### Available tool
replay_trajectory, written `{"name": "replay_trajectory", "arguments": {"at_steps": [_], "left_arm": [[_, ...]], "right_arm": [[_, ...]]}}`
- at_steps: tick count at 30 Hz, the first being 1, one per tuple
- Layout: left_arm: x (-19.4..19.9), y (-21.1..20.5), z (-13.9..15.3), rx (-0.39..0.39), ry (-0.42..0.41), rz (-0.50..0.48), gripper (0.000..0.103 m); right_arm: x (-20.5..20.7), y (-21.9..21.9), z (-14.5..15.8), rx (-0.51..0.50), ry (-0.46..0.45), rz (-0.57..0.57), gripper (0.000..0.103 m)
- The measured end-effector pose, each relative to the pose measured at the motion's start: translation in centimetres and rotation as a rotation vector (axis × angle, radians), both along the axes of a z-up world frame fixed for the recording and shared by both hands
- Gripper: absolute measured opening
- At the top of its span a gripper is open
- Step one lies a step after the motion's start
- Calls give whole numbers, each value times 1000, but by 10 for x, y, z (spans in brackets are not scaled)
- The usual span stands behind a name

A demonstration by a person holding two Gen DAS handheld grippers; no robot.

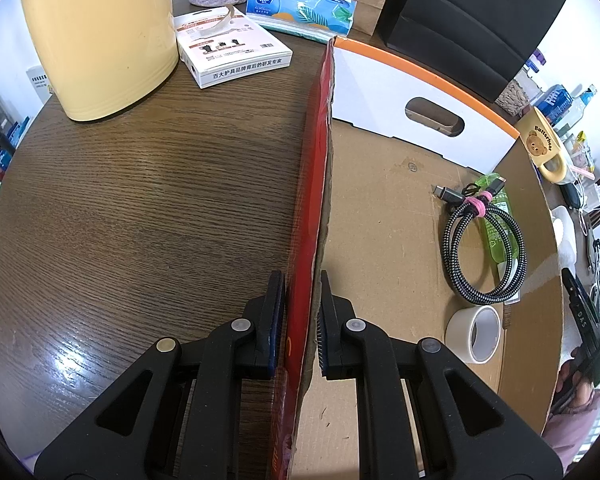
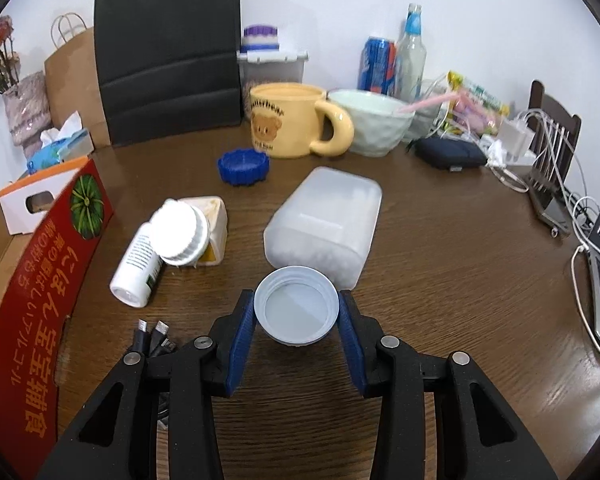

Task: Organize rigid objects
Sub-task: 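Carry the white cap into the box and open the right gripper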

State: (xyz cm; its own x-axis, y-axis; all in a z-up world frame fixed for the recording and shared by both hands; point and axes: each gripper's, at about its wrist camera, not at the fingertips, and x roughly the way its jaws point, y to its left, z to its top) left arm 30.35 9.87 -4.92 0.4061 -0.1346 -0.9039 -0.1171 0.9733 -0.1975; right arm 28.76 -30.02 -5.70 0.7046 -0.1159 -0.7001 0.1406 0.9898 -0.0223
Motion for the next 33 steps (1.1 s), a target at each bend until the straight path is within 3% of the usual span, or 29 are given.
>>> {"name": "replay_trajectory", "arguments": {"at_steps": [12,22,27,33], "left_arm": [[-1,0,0,1,0,1,10],[-1,-1,0,0,0,0,10],[-1,-1,0,-1,0,0,10],[-1,-2,0,-1,0,-1,10]], "right_arm": [[-23,34,33,-19,-168,69,45],[-31,108,72,-46,-251,300,45],[-22,152,85,-85,-254,416,45],[-2,200,77,-153,-186,525,45]]}}
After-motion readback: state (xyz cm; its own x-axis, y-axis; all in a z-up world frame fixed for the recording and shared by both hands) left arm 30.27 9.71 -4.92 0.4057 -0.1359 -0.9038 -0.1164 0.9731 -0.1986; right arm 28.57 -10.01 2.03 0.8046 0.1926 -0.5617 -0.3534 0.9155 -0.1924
